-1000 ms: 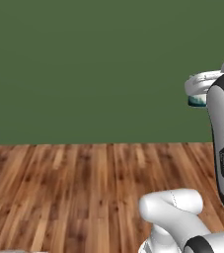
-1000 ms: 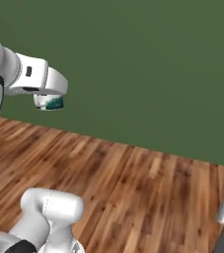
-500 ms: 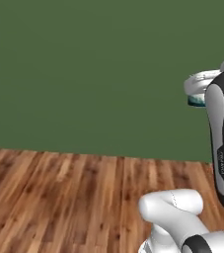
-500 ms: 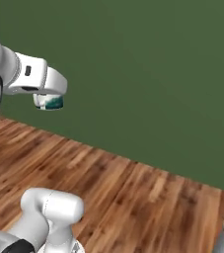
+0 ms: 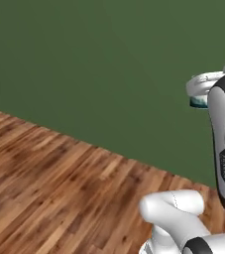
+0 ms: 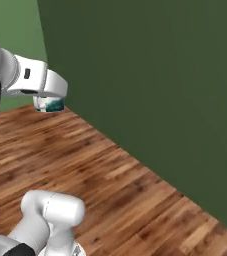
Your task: There is a tray on the dining counter. Grab the cup, mug, and pitcher and place them on the tray. The pitcher may be placed next to the tray if it cannot fit the tray.
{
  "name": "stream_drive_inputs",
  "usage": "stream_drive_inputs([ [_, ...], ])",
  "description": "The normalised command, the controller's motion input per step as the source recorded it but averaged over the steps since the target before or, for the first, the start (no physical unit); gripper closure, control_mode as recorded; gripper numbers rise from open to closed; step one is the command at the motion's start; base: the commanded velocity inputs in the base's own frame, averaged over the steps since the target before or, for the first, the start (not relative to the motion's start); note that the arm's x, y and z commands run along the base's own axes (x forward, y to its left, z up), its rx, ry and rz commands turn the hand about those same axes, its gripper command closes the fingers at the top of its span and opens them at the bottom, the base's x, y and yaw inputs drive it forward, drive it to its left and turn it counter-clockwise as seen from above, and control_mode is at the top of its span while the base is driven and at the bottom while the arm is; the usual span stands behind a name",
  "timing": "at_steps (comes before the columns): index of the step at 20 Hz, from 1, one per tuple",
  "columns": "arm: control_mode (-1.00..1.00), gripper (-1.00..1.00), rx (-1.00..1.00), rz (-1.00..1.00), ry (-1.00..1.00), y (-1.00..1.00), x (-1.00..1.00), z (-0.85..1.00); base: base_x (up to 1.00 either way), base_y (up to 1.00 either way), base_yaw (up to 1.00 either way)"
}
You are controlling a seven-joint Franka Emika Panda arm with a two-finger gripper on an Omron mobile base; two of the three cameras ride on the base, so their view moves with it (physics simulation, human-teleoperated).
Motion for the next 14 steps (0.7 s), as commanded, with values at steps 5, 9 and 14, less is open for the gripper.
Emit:
stream_drive_inputs([
  [5,1.0,1.0,0.0,0.0,0.0,0.0,0.0,0.0,0.52,-0.48,0.72],
  [9,1.0,1.0,0.0,0.0,0.0,0.0,0.0,0.0,0.55,-0.47,0.74],
  [14,1.0,1.0,0.0,0.0,0.0,0.0,0.0,0.0,0.56,-0.44,0.76],
])
